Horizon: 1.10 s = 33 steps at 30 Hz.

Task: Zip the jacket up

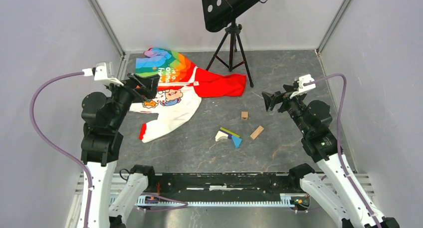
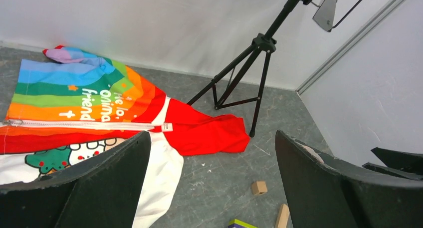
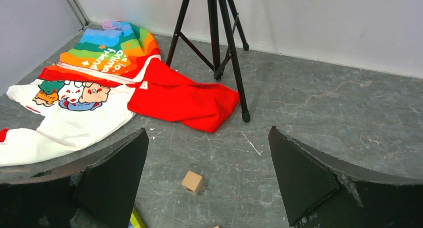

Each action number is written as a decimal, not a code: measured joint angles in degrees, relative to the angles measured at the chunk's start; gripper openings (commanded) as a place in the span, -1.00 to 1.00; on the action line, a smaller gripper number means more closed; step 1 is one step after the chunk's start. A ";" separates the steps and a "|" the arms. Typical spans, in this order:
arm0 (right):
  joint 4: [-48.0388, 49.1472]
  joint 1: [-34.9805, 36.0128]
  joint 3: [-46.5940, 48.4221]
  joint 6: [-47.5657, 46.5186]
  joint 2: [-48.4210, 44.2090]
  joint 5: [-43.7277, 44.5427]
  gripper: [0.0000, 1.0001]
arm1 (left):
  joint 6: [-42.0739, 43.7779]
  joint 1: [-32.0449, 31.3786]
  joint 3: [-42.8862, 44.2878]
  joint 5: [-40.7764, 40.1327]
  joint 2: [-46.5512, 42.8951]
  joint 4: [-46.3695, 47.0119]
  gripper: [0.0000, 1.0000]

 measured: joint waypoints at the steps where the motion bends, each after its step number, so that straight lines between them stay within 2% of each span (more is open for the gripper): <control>1: 0.02 0.00 -0.04 0.22 -0.02 0.04 0.95 | 0.00 0.00 -0.55 0.00 0.00 -0.04 0.99; 6: 0.79 0.00 -1.38 1.77 1.14 -1.36 0.95 | -0.02 0.00 -3.13 0.28 0.24 -0.83 0.99; 11: 9.25 0.24 -6.99 4.98 7.89 -15.61 0.95 | -0.15 0.00 -8.61 2.95 1.60 -1.62 0.99; 14: 15.02 3.78 -10.69 7.37 16.22 -22.51 0.94 | -0.17 0.00 -11.85 4.52 3.45 -3.76 0.99; 18: 18.71 11.74 -10.88 7.63 26.25 -24.37 0.94 | 0.13 0.00 -13.44 4.52 6.60 -7.37 0.99; 24: 26.58 24.13 -5.31 8.04 40.98 -17.49 0.97 | 3.28 -0.09 -13.35 -0.11 6.58 -10.95 0.99; 27: 32.15 28.70 -1.42 9.70 48.54 -10.75 0.83 | 4.46 -0.90 -12.44 -2.03 6.64 -11.87 0.99; 33: 40.22 33.94 14.23 15.08 68.13 2.80 0.73 | 4.57 -3.08 -9.31 -1.92 7.45 -12.28 0.99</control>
